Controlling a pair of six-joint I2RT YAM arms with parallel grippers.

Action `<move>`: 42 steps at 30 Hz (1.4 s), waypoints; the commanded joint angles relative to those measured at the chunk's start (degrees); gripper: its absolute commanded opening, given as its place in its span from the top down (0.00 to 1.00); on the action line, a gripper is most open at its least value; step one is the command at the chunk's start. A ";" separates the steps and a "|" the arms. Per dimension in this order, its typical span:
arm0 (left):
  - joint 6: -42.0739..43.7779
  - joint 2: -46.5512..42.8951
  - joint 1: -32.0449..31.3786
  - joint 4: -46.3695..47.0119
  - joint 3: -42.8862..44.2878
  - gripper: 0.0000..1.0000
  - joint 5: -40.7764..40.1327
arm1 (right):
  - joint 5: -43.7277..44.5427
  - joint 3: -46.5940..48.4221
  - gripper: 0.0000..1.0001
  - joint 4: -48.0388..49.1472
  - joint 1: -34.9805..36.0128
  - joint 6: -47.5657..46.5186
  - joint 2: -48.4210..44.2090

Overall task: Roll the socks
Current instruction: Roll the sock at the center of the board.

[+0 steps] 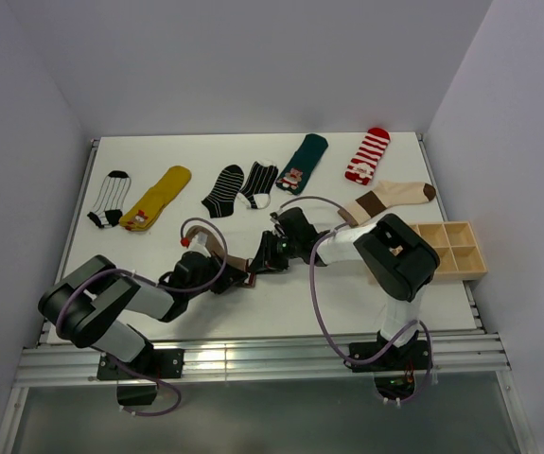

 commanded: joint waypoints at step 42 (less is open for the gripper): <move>27.09 0.87 -23.96 -25.21 22.53 0.49 -35.92 | 24.11 27.81 0.98 -52.72 2.79 -5.14 7.86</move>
